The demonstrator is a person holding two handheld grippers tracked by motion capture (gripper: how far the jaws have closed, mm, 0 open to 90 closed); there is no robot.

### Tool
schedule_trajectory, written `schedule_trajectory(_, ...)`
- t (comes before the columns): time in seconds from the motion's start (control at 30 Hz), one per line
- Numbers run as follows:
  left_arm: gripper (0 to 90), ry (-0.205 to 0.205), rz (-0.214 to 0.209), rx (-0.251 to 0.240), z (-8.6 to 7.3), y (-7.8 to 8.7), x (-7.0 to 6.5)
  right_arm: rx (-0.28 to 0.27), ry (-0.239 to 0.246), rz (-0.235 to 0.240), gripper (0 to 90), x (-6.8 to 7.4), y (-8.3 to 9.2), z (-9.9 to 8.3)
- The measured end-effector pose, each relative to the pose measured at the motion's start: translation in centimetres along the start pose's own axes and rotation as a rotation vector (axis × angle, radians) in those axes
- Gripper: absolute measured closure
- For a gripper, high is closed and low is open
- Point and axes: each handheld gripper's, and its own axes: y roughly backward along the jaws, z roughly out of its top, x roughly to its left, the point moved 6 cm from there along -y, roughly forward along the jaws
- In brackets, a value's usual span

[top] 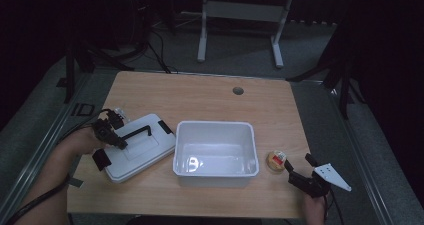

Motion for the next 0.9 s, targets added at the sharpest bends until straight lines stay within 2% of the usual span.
schedule_trajectory(0.17,82.1,-0.018,-0.025,0.04,-0.9,-1.4,-0.2,0.009,-0.009,0.01,13.5,0.1,0.0,0.1)
schedule_trajectory(0.27,80.7,-0.004,-0.041,-0.004,-0.9,-1.6,-0.1,0.022,0.011,0.008,13.5,0.1,-0.1,0.1)
schedule_trajectory(0.3,78.2,0.001,-0.05,-0.01,-0.9,-1.6,-0.2,0.026,0.011,0.01,13.5,0.1,-0.1,0.1)
schedule_trajectory(0.37,71.5,-0.012,-0.042,-0.015,-0.9,-1.7,-0.2,0.041,0.007,0.014,13.7,0.1,-0.2,0.1)
schedule_trajectory(0.43,60.5,-0.004,-0.043,-0.011,-1.0,-1.7,-0.2,0.059,0.014,0.016,13.7,0.0,-0.2,0.2)
schedule_trajectory(0.53,52.8,0.015,-0.023,-0.027,-0.9,-1.6,0.2,0.093,0.013,0.02,13.7,-0.3,-0.2,0.2)
schedule_trajectory(0.6,47.4,0.018,-0.007,-0.035,-0.9,-1.6,0.3,0.135,0.011,0.018,13.7,-0.7,-0.1,0.0)
schedule_trajectory(0.77,38.2,0.033,-0.037,-0.054,-0.9,-1.4,0.3,0.249,-0.02,0.035,13.6,-1.9,0.2,-0.8)
schedule_trajectory(0.83,36.2,0.039,-0.054,-0.059,-0.9,-1.3,0.2,0.297,-0.028,0.063,13.2,-2.2,0.2,-1.1)
schedule_trajectory(0.9,34.8,0.035,-0.055,-0.058,-0.9,-1.2,0.2,0.345,-0.015,0.099,12.6,-2.3,0.2,-1.2)
